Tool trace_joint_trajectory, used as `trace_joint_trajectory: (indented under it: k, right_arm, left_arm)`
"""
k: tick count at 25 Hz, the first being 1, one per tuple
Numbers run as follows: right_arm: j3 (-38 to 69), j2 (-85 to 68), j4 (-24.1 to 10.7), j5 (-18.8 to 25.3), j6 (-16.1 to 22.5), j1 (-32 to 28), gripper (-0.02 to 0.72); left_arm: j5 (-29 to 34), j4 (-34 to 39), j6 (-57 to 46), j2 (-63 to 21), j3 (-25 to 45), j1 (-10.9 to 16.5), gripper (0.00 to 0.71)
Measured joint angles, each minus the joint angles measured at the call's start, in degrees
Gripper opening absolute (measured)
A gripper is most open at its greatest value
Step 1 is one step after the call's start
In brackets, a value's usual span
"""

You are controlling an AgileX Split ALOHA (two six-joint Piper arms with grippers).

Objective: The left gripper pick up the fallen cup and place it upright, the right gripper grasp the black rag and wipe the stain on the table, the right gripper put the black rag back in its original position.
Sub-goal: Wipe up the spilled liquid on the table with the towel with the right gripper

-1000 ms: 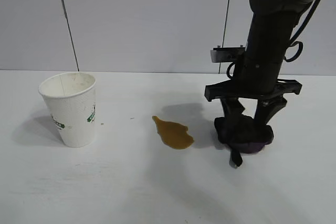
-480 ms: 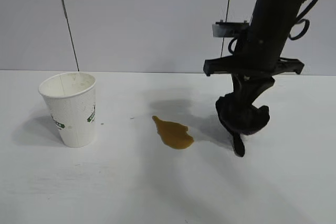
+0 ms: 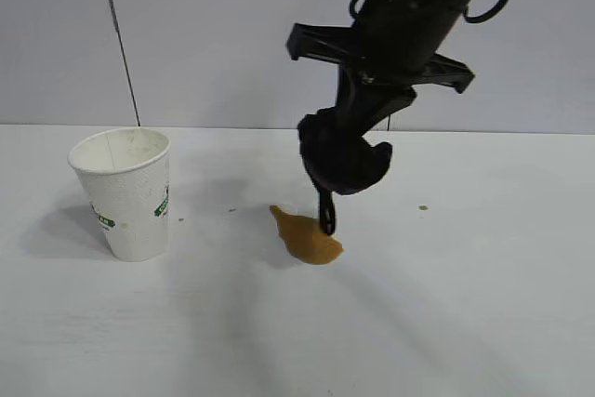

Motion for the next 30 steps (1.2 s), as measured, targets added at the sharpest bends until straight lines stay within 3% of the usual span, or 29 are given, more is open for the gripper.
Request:
trace_joint_trajectory:
  k: [10, 25, 30]
  right_arm:
    - [0.0, 10.0, -0.3, -7.2, -0.1, 4.0, 0.031]
    - [-0.1, 14.9, -4.7, -9.1, 0.9, 4.0, 0.030]
    - [-0.1, 15.0, -6.7, -12.0, 2.4, 3.5, 0.030]
  left_arm:
    - [0.0, 0.0, 0.0, 0.0, 0.0, 0.0, 0.659]
    - [0.0, 0.1, 0.0, 0.0, 0.0, 0.0, 0.659]
    - [0.0, 0.1, 0.0, 0.0, 0.0, 0.0, 0.659]
